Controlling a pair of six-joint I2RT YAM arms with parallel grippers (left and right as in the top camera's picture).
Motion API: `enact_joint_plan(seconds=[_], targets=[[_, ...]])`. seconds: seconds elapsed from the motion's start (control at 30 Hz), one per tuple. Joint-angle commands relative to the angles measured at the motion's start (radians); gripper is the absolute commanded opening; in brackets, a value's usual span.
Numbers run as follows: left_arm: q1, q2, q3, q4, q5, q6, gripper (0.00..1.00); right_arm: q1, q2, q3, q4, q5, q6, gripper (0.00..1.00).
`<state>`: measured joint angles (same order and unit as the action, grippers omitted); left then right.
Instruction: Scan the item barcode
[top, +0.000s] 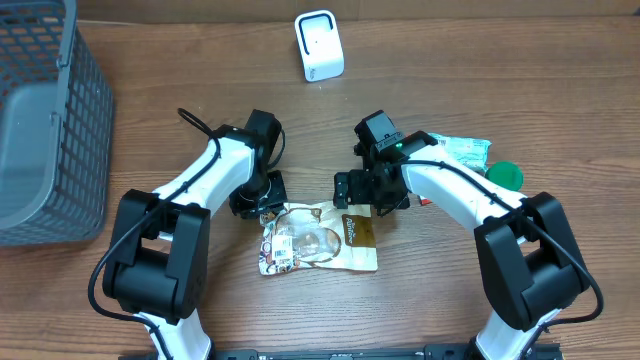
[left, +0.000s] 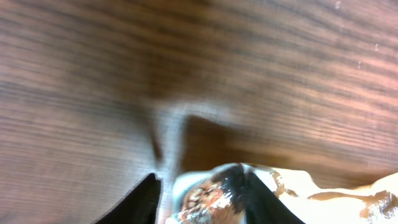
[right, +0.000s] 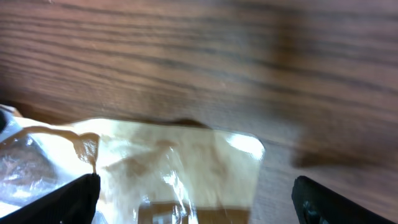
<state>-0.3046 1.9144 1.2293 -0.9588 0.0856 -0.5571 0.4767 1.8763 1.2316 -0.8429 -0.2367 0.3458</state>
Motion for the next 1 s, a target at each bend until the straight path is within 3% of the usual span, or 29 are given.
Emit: enact_joint_plan(seconds=[0.0, 0.1, 0.3, 0.5, 0.6, 0.77, 0.97], targets=[[0.031, 0.007, 0.104, -0.072, 0.055, 0.071, 0.54, -0.014, -0.062, 0.074, -0.034, -0.013, -0.008, 1.00], [0.034, 0.007, 0.148, -0.165, 0.092, 0.148, 0.79, -0.014, -0.069, 0.079, -0.071, -0.013, -0.011, 1.00], [0.015, 0.008, 0.107, -0.262, 0.099, 0.264, 0.86, -0.013, -0.068, 0.076, -0.176, -0.020, -0.002, 1.00], [-0.005, 0.008, -0.016, -0.107, 0.187, 0.262, 0.85, -0.011, -0.068, -0.001, -0.193, -0.050, 0.021, 1.00], [-0.005, 0.009, -0.050, -0.040, 0.232, 0.245, 0.80, -0.011, -0.068, -0.062, -0.145, -0.100, 0.028, 1.00], [-0.005, 0.009, -0.058, -0.027, 0.222, 0.235, 0.75, -0.004, -0.068, -0.204, 0.033, -0.306, 0.101, 1.00], [-0.005, 0.009, -0.058, -0.023, 0.222, 0.235, 0.75, 0.047, -0.068, -0.335, 0.261, -0.358, 0.207, 0.95]])
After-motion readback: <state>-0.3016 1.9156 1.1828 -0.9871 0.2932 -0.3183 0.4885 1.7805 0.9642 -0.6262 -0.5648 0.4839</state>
